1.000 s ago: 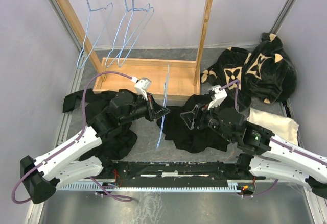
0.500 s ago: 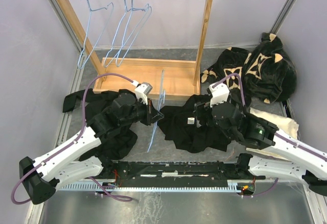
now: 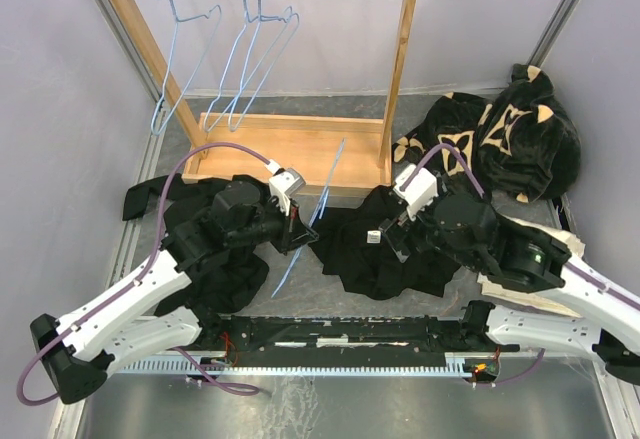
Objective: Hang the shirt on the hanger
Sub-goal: Hang the shirt on the hanger.
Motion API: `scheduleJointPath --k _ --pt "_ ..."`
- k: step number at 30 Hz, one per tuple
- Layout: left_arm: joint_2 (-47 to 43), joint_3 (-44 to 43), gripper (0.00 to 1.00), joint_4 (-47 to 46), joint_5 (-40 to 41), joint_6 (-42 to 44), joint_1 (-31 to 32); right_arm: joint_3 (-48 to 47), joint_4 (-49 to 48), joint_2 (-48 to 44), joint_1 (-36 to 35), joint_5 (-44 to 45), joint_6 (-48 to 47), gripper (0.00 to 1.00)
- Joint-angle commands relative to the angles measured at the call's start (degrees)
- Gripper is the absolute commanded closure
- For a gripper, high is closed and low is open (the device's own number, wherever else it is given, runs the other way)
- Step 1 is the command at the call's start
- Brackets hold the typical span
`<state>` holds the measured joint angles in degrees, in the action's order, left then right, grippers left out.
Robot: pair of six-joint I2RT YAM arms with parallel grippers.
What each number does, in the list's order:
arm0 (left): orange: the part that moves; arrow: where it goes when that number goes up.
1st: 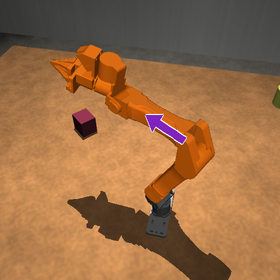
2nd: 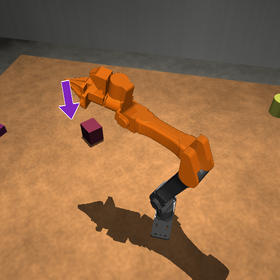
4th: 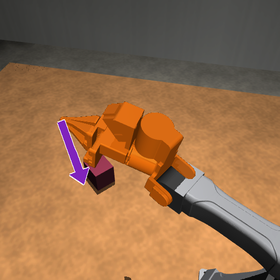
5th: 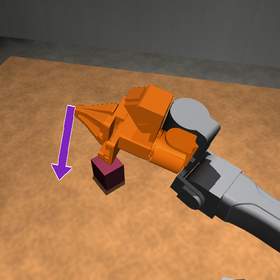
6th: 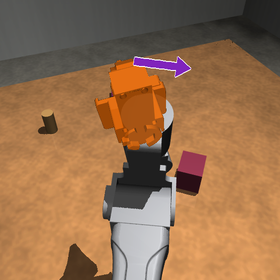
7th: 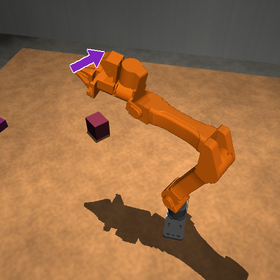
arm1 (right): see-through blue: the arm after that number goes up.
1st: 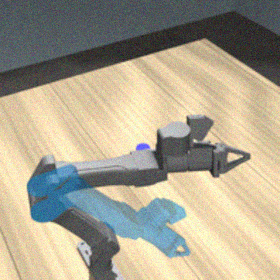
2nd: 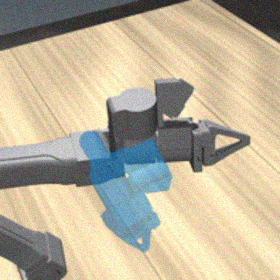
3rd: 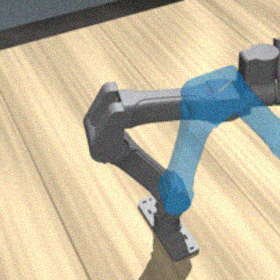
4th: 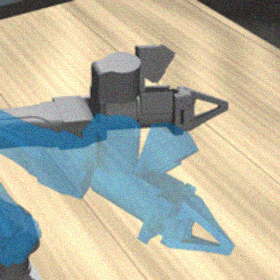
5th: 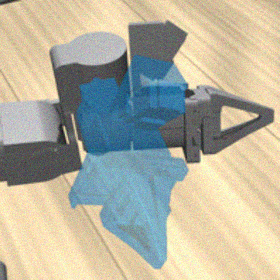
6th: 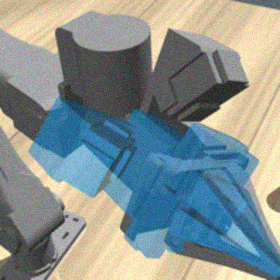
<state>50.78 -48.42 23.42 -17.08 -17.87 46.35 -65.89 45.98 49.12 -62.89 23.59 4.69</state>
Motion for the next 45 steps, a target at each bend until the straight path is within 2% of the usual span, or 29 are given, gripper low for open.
scheduleJointPath --k 1,4,9,11,17,21,25,35,37,42,45 --pt "-1.6 -3.58 0.97 2.06 -1.91 7.24 -0.05 -2.58 -0.1 -3.32 -0.27 -3.13 -5.67 0.01" --pt "-1.8 -3.21 0.97 2.76 -0.92 8.22 -0.1 0.27 -2.85 -5.32 -0.27 4.12 -4.72 0.02" --pt "-2.35 -2.85 0.97 3.13 -3.99 10.35 -0.07 -0.67 -2.55 -7.08 -0.3 4.13 -6.49 0.01" --pt "-2.28 -3.02 0.97 3.54 -6.74 11.68 -0.08 -2.64 -0.12 -6.87 -0.27 0.47 -8.44 0.01" --pt "-1.52 -2.99 0.97 4.66 -16.78 15.68 -0.01 -6.94 5.09 -6.07 -0.29 -18.97 -17.08 0.01" --pt "-1.1 -3.62 0.97 5.79 -21.65 18.2 -0.04 -9.1 8.67 -3.46 -0.22 -26.34 -21.27 0.04" --pt "-0.45 -4.79 0.97 7.74 -23.65 20.45 0.03 -9.26 7.24 -1.73 -0.28 -30.0 -23.51 0.05" --pt "2.38 -5.93 0.97 8.82 -27.8 20.58 -0.02 -2.95 -7.59 -0.31 -0.22 -30.93 -27.53 0.08" --pt "3.41 -6.46 0.97 9.04 -30.32 20.74 0.0 -5.66 -6.19 2.28 -0.22 -33.11 -29.35 0.1" --pt "4.84 -8.82 0.97 11.37 -32.74 22.19 0.23 -12.84 2.97 9.22 -0.27 -37.25 -34.47 0.23" --pt "4.54 -9.87 0.97 12.05 -34.62 22.81 0.54 -14.07 5.55 11.08 -0.26 -38.18 -35.54 0.26"
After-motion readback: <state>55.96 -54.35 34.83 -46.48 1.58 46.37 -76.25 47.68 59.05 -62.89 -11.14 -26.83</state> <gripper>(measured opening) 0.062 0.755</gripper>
